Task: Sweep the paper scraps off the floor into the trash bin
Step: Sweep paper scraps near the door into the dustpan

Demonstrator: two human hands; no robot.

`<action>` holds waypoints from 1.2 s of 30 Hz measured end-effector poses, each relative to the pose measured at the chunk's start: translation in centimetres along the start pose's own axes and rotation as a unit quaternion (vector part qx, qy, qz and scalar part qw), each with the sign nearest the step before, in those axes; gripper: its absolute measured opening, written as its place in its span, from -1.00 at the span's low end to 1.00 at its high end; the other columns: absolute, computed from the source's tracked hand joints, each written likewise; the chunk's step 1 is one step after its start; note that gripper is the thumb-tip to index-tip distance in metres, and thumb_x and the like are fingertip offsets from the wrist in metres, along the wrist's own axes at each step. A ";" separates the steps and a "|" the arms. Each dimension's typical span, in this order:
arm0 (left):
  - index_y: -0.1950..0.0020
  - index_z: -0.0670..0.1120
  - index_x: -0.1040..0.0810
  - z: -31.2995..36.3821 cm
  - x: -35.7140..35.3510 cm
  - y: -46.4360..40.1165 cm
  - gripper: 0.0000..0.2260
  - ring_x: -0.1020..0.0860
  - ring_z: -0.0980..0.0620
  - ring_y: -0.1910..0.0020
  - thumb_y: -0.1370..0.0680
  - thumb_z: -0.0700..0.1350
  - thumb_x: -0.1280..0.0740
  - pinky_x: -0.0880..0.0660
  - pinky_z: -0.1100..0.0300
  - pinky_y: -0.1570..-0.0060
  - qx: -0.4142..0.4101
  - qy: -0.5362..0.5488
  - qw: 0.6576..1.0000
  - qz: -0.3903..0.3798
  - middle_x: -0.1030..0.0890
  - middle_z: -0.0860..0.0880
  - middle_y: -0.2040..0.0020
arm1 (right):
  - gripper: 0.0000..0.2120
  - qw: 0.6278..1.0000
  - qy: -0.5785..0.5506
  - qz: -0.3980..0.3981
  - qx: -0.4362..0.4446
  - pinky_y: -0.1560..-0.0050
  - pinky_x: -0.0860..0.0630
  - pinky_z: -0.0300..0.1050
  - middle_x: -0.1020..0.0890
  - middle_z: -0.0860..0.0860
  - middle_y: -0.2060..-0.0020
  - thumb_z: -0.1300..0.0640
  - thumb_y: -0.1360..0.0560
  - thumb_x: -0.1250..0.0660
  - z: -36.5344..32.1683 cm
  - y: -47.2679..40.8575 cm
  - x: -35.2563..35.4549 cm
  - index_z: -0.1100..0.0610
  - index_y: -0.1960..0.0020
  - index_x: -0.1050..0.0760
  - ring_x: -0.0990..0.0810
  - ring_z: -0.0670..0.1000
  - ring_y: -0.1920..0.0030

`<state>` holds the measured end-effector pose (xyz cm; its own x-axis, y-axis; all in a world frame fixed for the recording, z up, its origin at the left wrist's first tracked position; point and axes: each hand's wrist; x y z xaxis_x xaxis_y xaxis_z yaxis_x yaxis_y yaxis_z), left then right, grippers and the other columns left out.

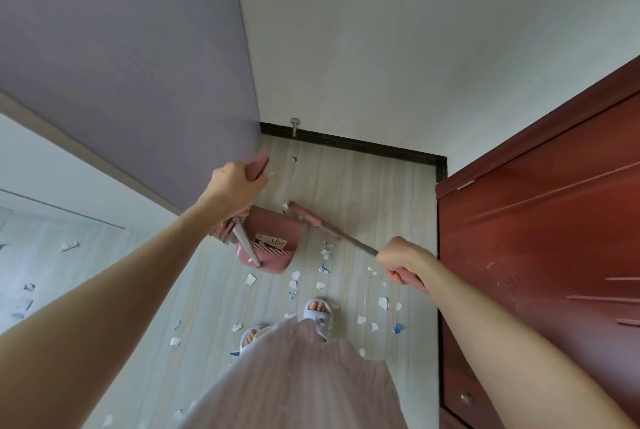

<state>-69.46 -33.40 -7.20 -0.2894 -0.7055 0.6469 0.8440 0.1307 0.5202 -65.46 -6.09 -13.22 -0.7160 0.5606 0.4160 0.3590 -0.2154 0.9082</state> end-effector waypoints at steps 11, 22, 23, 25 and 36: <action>0.26 -0.12 -0.38 -1.1 0.8 -1.4 -0.72 -0.52 0.03 0.50 -0.62 -0.03 -0.20 -0.40 0.41 0.63 0.022 0.009 1.000 -0.009 -0.48 -0.08 0.33 | -0.68 0.997 -0.006 0.075 0.030 0.39 -0.41 -0.23 -0.42 0.07 0.72 0.30 -0.52 -0.06 -5.9 -2.3 1.6 0.27 0.39 -0.38 -0.39 0.03 0.62; 0.27 -0.11 -0.34 -3.4 0.3 -4.7 -0.70 -0.48 0.03 0.50 -0.61 0.00 -0.20 -0.43 0.27 0.46 0.061 0.013 0.998 0.003 -0.47 -0.06 0.33 | -0.62 0.992 0.014 0.089 0.088 0.40 -0.41 -0.20 -0.45 0.09 0.72 0.32 -0.52 -0.11 -13.4 -8.3 2.1 0.25 0.47 -0.38 -0.44 0.07 0.54; 0.28 -0.10 -0.34 -3.5 0.3 -4.8 -0.70 -0.48 0.02 0.49 -0.61 0.00 -0.20 -0.44 0.23 0.43 0.064 0.015 0.998 0.005 -0.47 -0.06 0.33 | -0.64 0.991 0.023 0.089 0.095 0.42 -0.41 -0.20 -0.48 0.11 0.63 0.32 -0.53 -0.12 -13.8 -8.5 1.9 0.26 0.44 -0.38 -0.45 0.07 0.54; 0.29 -0.10 -0.33 -3.7 0.4 -4.9 -0.69 -0.45 0.02 0.51 -0.60 0.00 -0.19 -0.41 0.23 0.45 0.067 0.016 0.998 0.009 -0.47 -0.06 0.37 | -0.70 0.990 0.043 0.082 0.103 0.49 -0.40 -0.24 -0.49 0.11 0.54 0.32 -0.55 -0.12 -14.2 -8.5 1.4 0.29 0.34 -0.39 -0.44 0.04 0.56; 0.29 -0.12 -0.33 -4.3 0.9 -2.2 -0.70 -0.48 0.04 0.55 -0.60 -0.03 -0.19 -0.32 0.43 0.65 0.035 -0.023 0.999 -0.015 -0.50 -0.07 0.34 | -0.70 0.990 0.114 0.050 0.072 0.54 -0.28 -0.24 -0.45 0.10 0.40 0.32 -0.54 -0.10 -10.5 -4.6 -2.1 0.31 -0.25 -0.37 -0.36 -0.01 0.51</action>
<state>-69.64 -37.26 -10.17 -0.3358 -0.6773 0.6546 0.8013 0.1599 0.5765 -71.92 -14.62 -17.79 -0.7830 0.3429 0.5190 0.5056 -0.1352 0.8521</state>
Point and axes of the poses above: each hand's wrist, its own y-axis away from the middle knuckle, its own x-axis out of the back of the hand, z = x × y
